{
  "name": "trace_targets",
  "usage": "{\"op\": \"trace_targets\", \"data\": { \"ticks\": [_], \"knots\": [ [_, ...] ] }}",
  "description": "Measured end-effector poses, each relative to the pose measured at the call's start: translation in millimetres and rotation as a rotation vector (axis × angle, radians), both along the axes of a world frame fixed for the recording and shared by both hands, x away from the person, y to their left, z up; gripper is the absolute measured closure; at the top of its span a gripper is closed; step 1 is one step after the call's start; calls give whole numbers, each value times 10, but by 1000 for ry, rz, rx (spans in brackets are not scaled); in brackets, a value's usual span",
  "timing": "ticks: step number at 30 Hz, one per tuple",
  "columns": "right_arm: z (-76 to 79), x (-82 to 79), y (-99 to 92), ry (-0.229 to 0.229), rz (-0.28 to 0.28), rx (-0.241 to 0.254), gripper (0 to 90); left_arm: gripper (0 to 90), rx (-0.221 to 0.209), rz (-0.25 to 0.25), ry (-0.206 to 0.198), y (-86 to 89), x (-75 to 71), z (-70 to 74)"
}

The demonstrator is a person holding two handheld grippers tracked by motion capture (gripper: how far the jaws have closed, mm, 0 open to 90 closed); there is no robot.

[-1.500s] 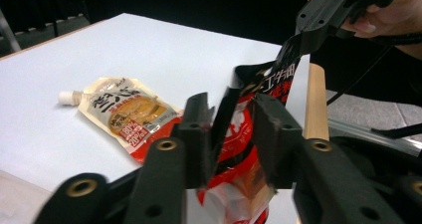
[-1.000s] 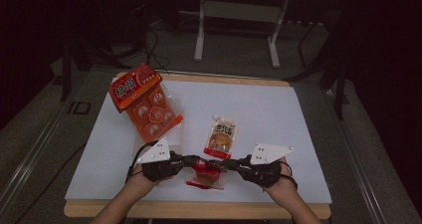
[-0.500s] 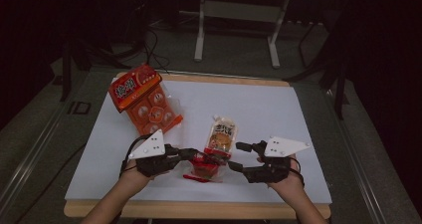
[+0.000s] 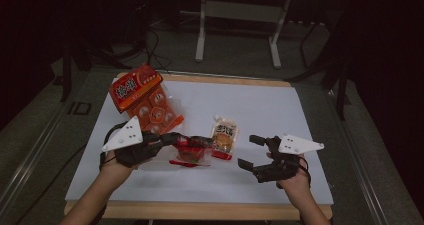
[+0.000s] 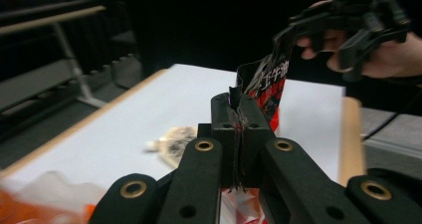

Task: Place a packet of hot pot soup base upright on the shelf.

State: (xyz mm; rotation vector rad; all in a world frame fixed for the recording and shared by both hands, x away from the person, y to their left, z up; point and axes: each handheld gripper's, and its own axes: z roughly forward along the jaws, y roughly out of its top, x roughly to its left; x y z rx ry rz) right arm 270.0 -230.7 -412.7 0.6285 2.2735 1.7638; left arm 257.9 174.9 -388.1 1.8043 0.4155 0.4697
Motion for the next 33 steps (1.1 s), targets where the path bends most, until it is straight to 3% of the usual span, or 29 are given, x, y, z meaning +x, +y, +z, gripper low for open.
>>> {"op": "trace_targets", "data": {
  "ticks": [6,12,15,19,25,33],
  "knots": [
    [-14,26,-38,16,10,20,140,892,-37,68,-22,257,32,58],
    [-37,39,-42,23,8,17,141,891,-51,130,-38,471,91,2],
    [-47,50,-49,26,10,23,143,890,-70,147,-15,547,105,-60],
    [-63,62,-52,32,9,21,143,890,-77,148,-2,621,95,-126],
    [-84,69,-35,43,13,24,148,890,-44,128,10,639,64,-200],
    [-89,69,-28,43,18,26,148,889,-41,125,57,697,39,-389]
  ]
}}
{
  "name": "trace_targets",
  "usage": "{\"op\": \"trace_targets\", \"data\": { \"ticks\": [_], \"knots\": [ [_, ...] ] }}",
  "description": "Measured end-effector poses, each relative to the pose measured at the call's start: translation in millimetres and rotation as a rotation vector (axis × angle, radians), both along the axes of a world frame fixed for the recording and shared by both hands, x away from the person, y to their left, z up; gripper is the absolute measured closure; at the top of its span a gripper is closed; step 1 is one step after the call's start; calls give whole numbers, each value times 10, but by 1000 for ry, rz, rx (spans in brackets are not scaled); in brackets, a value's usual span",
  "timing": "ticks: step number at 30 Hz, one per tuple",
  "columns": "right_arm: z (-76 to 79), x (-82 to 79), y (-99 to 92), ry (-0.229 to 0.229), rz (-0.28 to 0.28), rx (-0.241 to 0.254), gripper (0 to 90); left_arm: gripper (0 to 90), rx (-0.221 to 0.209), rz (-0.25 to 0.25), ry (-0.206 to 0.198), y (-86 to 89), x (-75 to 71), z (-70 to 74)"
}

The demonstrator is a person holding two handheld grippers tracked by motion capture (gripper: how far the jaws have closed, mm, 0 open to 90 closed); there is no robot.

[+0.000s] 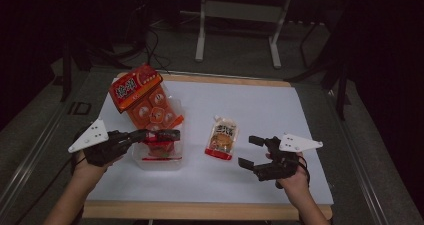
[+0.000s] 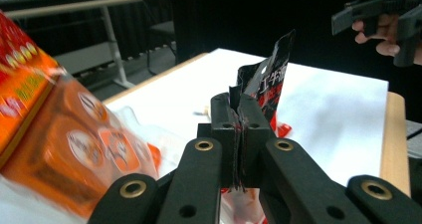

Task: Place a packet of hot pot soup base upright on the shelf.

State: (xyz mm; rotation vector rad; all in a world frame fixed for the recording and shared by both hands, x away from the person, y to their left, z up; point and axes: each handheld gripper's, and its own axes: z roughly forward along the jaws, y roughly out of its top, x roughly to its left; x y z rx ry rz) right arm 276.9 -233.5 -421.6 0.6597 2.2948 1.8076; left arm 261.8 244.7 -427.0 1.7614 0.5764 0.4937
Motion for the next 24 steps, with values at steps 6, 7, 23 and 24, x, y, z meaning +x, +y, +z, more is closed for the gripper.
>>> {"op": "trace_targets", "data": {
  "ticks": [6,7,23,24],
  "knots": [
    [-11,8,2,0,10,2,168,888,-16,-5,40,44,-4,-167],
    [-12,9,1,-5,10,3,174,888,-19,-13,46,50,-4,-193],
    [-67,32,9,-4,11,-16,172,884,-56,-55,76,72,34,-486],
    [-71,32,9,-5,10,-17,171,883,-62,-65,81,76,38,-493]
  ]
}}
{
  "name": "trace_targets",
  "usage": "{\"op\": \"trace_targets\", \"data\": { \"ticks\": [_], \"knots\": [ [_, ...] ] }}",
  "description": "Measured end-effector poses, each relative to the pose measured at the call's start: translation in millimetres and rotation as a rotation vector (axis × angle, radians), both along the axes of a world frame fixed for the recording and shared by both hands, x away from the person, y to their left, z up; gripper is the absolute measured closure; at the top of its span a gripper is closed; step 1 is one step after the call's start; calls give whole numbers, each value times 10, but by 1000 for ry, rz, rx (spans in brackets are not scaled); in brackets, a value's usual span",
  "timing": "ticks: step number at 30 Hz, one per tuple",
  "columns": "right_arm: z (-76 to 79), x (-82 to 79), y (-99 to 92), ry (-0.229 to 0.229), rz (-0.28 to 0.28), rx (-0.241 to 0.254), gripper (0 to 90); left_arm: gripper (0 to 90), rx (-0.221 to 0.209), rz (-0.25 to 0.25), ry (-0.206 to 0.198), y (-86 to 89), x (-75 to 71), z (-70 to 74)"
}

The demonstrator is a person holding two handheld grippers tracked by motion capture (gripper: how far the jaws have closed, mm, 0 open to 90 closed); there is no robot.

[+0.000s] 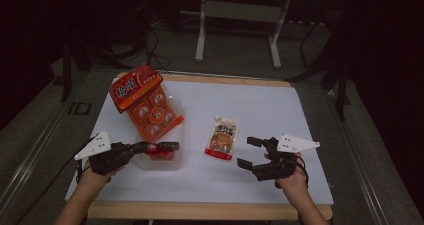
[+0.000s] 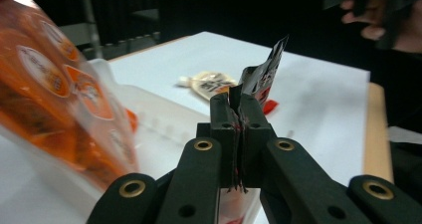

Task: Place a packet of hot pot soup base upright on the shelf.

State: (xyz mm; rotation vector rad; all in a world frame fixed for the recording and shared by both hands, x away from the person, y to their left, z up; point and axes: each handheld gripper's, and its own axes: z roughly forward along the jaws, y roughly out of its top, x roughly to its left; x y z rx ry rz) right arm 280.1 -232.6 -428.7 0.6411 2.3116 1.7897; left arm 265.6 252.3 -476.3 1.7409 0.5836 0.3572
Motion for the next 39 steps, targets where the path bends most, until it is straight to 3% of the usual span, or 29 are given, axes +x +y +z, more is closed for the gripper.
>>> {"op": "trace_targets", "data": {
  "ticks": [10,16,17,19,25,30,33,36,39],
  "knots": [
    [-6,-1,23,6,9,-1,163,850,0,25,-5,22,6,0],
    [11,-10,14,-27,-7,-14,150,766,22,31,-15,10,0,39],
    [14,-12,13,-34,-8,-16,150,766,-4,34,-18,17,-4,69],
    [28,-17,9,-60,-7,-24,144,667,-13,38,-30,11,-7,100],
    [31,-8,6,-74,-16,-31,144,538,-18,60,-44,-36,-4,189],
    [34,1,-4,-54,-22,-23,143,311,-44,102,-18,-94,0,242],
    [36,9,-16,-42,-32,-19,142,149,-34,92,-12,-134,0,272],
    [39,21,-28,-31,-37,-26,141,92,-41,114,-17,-186,-22,322],
    [44,32,-35,-23,-44,-32,140,81,-32,101,-24,-248,-53,362]
  ]
}}
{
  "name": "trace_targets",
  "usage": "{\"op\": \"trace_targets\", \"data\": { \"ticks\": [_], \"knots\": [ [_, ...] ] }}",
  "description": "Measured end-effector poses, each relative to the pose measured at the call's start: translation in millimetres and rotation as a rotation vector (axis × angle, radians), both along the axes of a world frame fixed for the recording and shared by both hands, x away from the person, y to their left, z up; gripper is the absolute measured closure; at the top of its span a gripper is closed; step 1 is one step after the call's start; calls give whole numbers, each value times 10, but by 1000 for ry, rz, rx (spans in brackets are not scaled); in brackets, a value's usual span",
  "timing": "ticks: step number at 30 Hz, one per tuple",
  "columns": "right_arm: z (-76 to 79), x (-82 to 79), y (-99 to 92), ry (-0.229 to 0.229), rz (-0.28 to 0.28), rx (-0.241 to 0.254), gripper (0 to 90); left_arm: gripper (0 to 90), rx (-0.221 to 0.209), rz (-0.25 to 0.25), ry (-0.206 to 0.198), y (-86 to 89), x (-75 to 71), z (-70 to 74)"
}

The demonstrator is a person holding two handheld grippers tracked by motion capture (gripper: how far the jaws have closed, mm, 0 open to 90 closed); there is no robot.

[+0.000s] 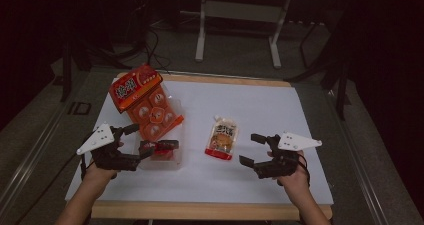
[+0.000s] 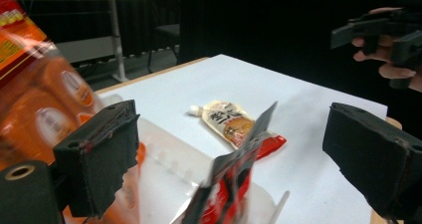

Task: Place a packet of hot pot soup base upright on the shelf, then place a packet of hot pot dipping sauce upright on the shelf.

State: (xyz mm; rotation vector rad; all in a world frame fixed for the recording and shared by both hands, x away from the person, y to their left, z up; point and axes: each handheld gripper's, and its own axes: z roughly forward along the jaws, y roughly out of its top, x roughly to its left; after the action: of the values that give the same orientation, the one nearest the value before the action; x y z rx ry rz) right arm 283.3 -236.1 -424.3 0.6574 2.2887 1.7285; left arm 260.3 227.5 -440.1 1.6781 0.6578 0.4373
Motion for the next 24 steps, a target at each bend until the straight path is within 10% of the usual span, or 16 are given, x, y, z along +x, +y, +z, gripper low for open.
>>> {"op": "trace_targets", "data": {
  "ticks": [24],
  "knots": [
    [-61,309,-5,-8,-92,-54,142,76,5,-145,-58,-537,-235,160]
  ]
}}
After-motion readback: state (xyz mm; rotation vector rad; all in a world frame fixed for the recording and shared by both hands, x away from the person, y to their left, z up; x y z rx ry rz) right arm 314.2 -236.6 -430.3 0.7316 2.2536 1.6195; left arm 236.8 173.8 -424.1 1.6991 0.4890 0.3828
